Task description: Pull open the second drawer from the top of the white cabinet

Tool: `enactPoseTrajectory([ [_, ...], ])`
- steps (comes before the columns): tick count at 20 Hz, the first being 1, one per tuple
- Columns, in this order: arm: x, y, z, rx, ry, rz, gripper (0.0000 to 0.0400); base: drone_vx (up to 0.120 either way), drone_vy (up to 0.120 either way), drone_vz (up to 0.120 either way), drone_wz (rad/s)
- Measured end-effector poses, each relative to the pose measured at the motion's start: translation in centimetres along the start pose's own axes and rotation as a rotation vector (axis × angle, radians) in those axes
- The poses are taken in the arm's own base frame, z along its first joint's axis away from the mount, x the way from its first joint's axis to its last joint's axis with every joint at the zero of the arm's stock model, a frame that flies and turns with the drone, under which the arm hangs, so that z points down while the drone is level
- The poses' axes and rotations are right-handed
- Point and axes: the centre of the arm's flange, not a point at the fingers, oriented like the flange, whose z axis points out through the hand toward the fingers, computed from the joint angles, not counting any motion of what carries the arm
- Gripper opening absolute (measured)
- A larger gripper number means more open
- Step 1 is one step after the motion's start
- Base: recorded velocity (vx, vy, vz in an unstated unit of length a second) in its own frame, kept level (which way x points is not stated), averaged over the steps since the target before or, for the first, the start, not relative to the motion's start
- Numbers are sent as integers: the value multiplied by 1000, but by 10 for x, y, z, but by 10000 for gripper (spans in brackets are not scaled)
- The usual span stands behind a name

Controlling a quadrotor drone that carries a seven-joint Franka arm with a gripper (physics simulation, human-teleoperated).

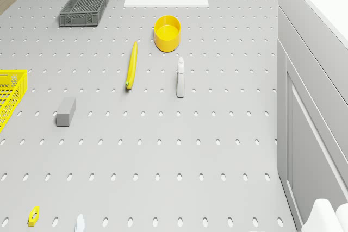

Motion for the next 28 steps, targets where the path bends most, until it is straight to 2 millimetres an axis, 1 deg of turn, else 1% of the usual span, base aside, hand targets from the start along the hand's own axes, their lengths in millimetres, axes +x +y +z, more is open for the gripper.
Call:
enactPoseTrajectory([
  [1,3,2,1,3,-3,-2,128,0,0,0,0],
  [2,0,0,0,-1,0,13,129,0,0,0,0],
  [4,0,0,0,-3,2,15,129,0,0,0,0],
  [11,-1,0,-11,-5,3,14,128,0,0,0,0],
  [12,-3,-2,-12,-9,6,31,151,0,0,0,0],
  [13,-8,-4,-14,-23,18,45,193,0,0,0,0],
  [14,-12,-6,-16,-31,25,74,222,0,0,0,0],
  [15,-12,-6,-18,-33,27,59,217,0,0,0,0],
  [17,-8,-4,-21,-25,21,39,185,0,0,0,0],
  [20,-5,-2,-25,-17,14,19,156,0,0,0,0],
  [25,-2,-1,-28,-10,8,11,136,0,0,0,0],
  [28,-1,-1,-35,-9,7,9,132,0,0,0,0],
])
